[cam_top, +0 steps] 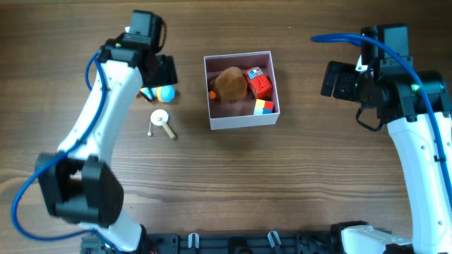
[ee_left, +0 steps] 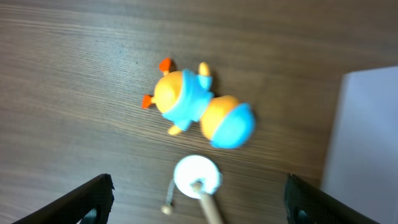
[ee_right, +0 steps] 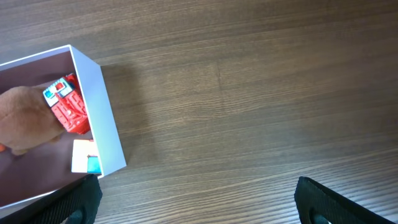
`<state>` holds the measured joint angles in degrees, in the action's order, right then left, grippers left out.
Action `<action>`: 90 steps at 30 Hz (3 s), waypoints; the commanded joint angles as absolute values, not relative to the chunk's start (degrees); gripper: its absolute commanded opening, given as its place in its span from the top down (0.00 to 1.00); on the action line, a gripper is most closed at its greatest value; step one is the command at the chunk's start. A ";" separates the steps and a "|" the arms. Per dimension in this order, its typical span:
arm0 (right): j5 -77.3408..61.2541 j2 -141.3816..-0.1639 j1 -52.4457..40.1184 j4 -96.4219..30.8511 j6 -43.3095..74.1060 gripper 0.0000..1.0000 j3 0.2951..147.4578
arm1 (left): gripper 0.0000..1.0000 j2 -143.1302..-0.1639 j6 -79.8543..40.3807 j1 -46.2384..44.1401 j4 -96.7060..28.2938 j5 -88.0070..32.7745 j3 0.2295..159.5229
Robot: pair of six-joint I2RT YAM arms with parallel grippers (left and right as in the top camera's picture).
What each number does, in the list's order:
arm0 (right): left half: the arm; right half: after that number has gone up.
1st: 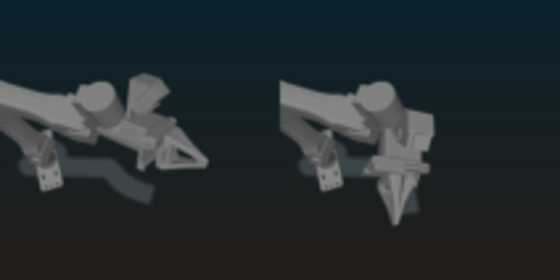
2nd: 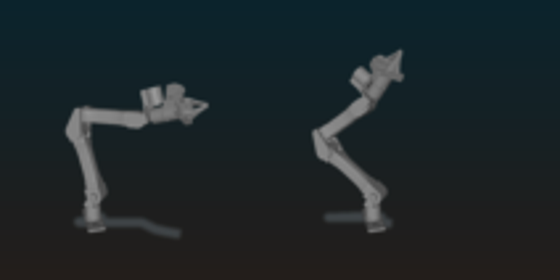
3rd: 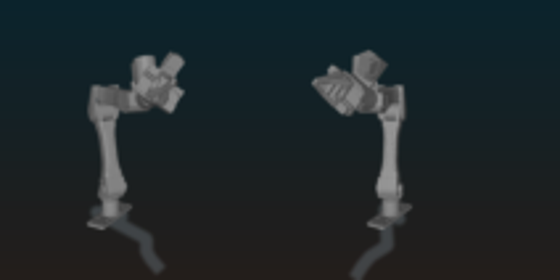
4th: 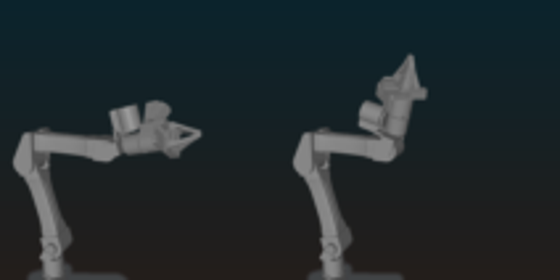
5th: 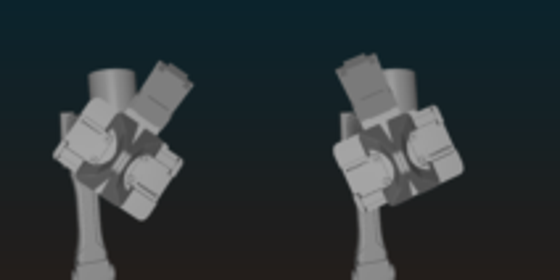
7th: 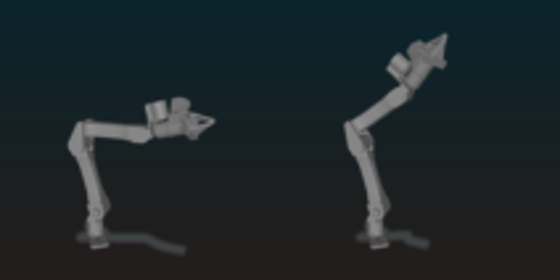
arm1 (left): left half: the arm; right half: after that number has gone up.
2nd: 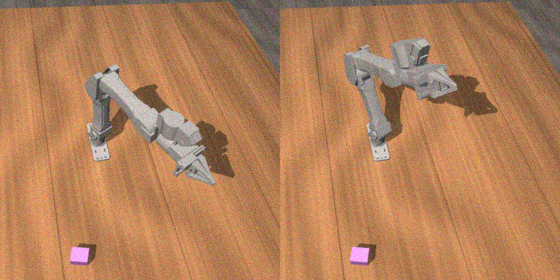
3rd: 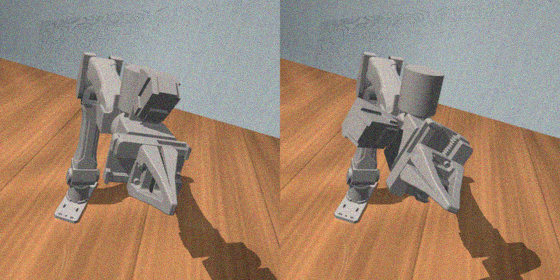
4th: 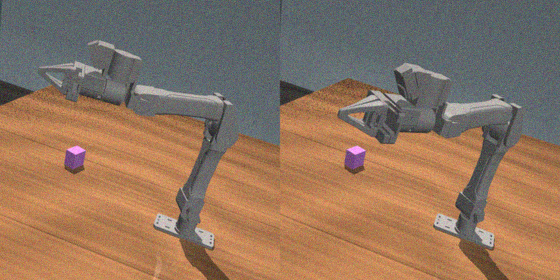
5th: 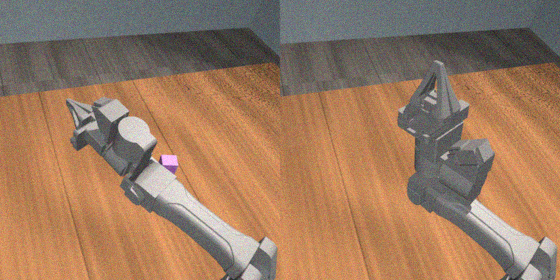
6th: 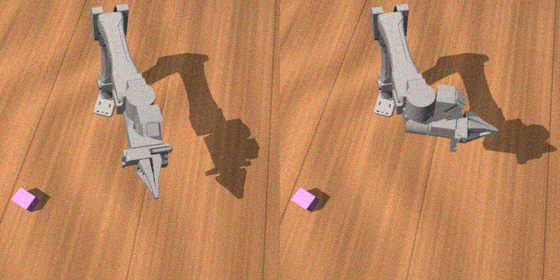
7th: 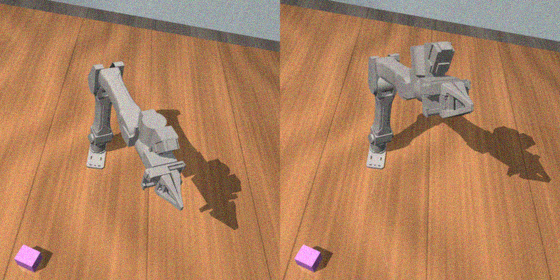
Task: Pack container
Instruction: 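Move the left gripper to the rubber duck toy and grasp it, then carry the duck into the box and release it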
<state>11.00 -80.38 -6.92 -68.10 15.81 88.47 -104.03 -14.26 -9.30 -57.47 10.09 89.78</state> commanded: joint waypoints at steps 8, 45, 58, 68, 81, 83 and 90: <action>12.01 -80.71 -6.68 -67.77 16.67 0.00 88.25 | 0.18 -117.99 -1.93 -8.88 -53.34 5.80 89.10; 12.01 -80.71 -6.68 -67.77 16.64 0.00 88.25 | 0.94 -107.46 -7.11 -14.00 -54.81 13.52 89.27; 12.01 -80.71 -6.68 -67.75 16.67 0.01 88.25 | 0.93 -90.74 -27.05 -36.95 -54.68 9.80 89.25; 12.01 -80.71 -6.68 -67.75 16.67 0.00 88.25 | 0.93 -107.13 -42.35 -42.02 -48.82 15.11 89.25; 12.01 -80.71 -6.68 -67.77 16.67 0.00 88.25 | 0.72 -116.33 -48.93 -42.28 -51.57 20.01 89.25; 12.01 -80.71 -6.68 -67.75 16.67 0.00 88.25 | 0.58 -116.05 -48.90 -42.26 -51.05 20.03 89.30; 12.01 -80.71 -6.68 -67.75 16.67 0.00 88.25 | 0.39 -110.54 -48.73 -41.85 -51.31 20.01 92.36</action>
<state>11.00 -80.38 -6.92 -67.94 15.84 88.44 -115.35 -48.75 -41.95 -51.07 19.53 89.23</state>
